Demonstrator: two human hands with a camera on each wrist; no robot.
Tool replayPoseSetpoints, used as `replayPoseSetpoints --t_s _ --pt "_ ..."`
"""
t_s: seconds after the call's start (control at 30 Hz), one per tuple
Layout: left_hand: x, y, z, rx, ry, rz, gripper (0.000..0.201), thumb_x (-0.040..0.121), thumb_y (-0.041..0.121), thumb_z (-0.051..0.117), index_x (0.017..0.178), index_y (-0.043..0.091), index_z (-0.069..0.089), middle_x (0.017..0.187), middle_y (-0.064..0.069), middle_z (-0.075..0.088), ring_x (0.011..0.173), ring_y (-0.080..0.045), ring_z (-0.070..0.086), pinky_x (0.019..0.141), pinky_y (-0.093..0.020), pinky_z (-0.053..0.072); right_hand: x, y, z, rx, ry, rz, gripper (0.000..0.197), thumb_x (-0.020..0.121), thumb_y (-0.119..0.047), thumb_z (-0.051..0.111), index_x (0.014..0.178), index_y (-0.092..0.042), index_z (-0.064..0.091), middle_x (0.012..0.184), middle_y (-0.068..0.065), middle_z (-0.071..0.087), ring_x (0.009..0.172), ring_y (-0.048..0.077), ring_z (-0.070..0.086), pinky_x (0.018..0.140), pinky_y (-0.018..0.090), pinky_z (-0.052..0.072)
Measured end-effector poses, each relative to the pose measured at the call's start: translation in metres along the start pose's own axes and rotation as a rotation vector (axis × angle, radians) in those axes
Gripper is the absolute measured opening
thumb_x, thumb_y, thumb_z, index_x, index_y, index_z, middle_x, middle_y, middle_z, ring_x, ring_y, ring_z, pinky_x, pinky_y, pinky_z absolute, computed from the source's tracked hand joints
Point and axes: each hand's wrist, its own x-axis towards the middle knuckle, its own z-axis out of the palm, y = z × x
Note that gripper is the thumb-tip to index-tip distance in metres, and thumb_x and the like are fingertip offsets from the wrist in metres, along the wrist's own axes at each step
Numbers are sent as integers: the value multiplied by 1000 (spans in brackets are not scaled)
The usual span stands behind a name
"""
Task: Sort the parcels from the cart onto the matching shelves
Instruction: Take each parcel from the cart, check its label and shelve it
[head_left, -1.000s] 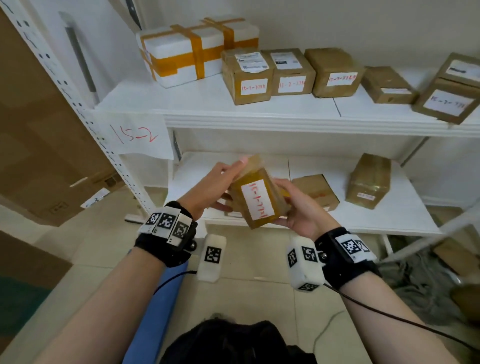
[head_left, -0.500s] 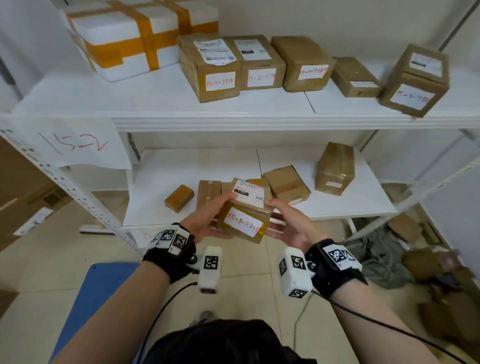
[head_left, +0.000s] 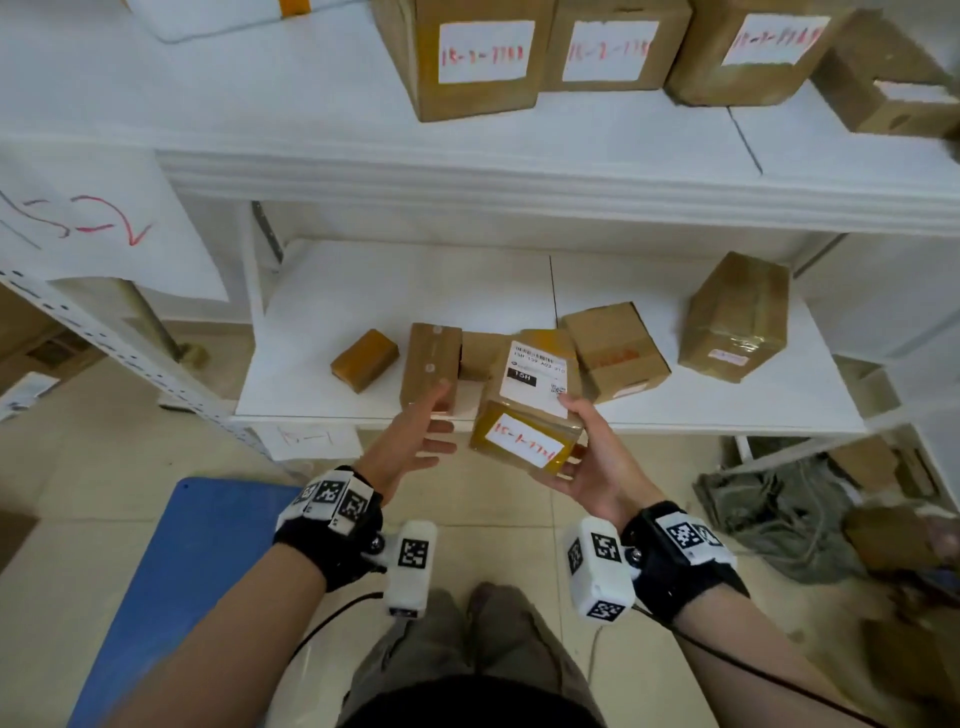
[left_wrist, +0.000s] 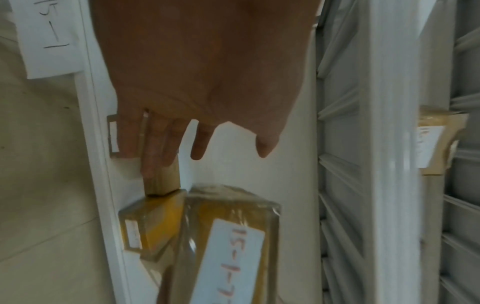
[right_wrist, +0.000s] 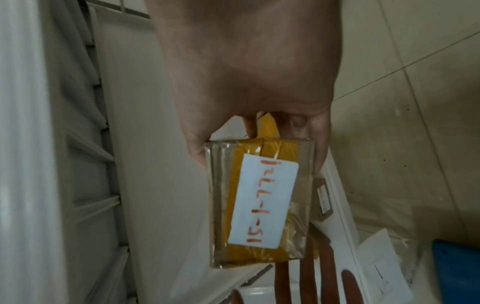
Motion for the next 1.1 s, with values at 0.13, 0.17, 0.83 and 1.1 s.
replayPoseSetpoints --t_s 0.13,0.17,0.83,1.1 --pt "67 -11 -11 191 71 91 24 88 49 62 104 32 59 121 0 61 112 -25 60 99 -38 44 70 -12 -16 7 3 -71 40 90 -46 65 122 -22 62 103 9 68 96 26 67 79 40 60" --pt "91 -18 -15 250 90 133 25 83 46 65 104 32 60 121 2 60 113 -25 58 101 -39 43 94 -13 -17 -3 -2 -95 42 90 -46 65 124 -22 62 106 9 68 99 26 67 81 41 60" --pt "347 -104 -39 1429 463 555 99 60 75 74 143 34 39 137 0 46 116 -30 38 89 -38 42 360 8 2 -356 -117 -485 29 89 -50 66 101 -24 66 99 10 72 109 29 69 92 48 58" --pt "354 -91 -48 1429 414 545 96 56 71 79 137 30 48 128 1 50 109 -23 37 83 -34 40 362 14 9 -289 -105 -511 33 87 -51 67 105 -24 65 100 9 70 106 28 68 78 41 61"
